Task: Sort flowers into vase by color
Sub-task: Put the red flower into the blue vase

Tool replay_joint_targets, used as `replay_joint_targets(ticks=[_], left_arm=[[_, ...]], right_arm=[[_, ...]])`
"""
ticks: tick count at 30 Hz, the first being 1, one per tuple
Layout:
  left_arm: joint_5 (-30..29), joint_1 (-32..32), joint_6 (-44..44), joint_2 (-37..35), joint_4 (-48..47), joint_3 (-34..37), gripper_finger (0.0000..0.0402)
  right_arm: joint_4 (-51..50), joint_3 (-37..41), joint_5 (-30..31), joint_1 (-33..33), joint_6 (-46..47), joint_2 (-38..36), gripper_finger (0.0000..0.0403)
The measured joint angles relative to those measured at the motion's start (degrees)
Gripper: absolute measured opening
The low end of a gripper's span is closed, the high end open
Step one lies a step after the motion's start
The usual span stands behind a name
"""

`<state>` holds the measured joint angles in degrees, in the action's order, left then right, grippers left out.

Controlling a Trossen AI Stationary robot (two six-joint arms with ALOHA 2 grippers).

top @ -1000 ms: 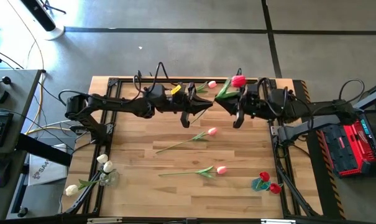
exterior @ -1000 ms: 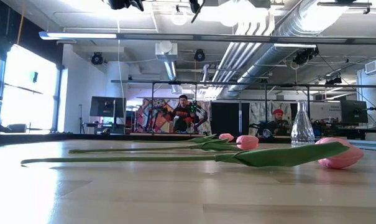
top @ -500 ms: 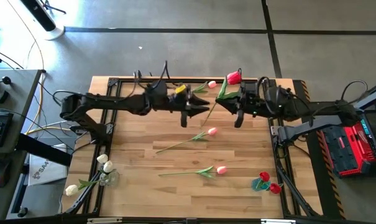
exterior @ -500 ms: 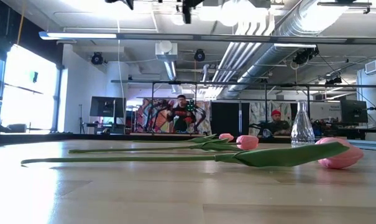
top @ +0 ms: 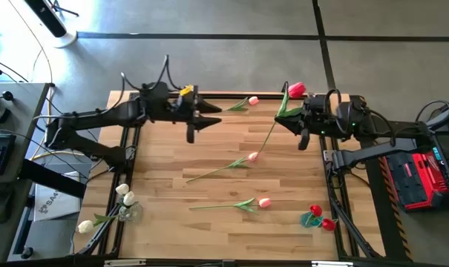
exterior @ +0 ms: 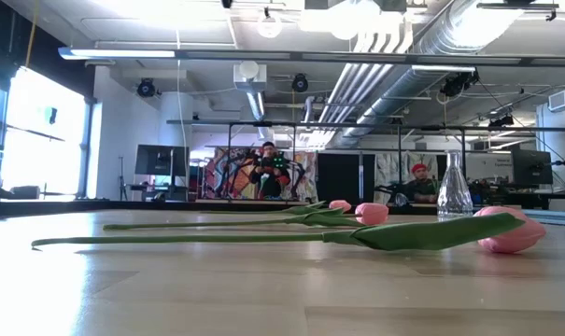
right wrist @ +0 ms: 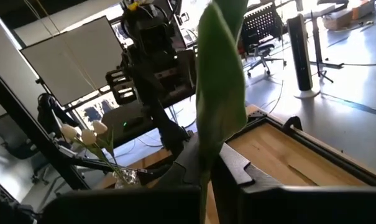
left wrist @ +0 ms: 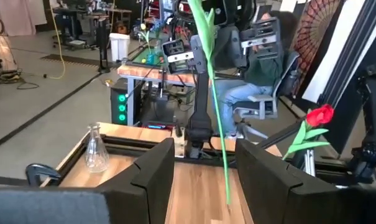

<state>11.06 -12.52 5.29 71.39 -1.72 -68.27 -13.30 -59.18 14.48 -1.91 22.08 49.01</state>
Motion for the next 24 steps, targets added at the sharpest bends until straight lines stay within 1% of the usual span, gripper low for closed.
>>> replay_joint_targets(ticks=[5,10,15,19,21,24], left_arm=[[-0.7,-0.7,-1.1,-2.3,-4.4,0.0,0.0159],[-1.1,-0.7,-2.4,-2.3,-8.6,0.1,0.0159],[-1.2,-0.8,-2.8,-2.4,-9.0,0.1,0.0159],[-1.3,-2.4,-3.0,-2.7,-11.8,0.1,0.0159],[-1.1,-3.1,-2.7,-3.5,-10.8,1.3,0.0159],[-0.6,-3.9,-1.0,-5.7,-7.6,5.0,0.0159]], right_arm=[[-0.1,0.0,-1.4,0.0,0.3,0.1,0.0000],[-1.5,0.0,-3.7,-0.2,1.8,0.1,0.0000],[-1.6,0.0,-3.8,-1.6,2.4,0.0,0.0000],[-3.2,0.0,-3.8,-2.7,3.5,0.0,0.0000],[-4.4,0.0,-3.8,-3.3,4.0,-0.2,0.0000],[-5.4,0.0,-2.9,-4.1,4.9,-0.7,0.0000]])
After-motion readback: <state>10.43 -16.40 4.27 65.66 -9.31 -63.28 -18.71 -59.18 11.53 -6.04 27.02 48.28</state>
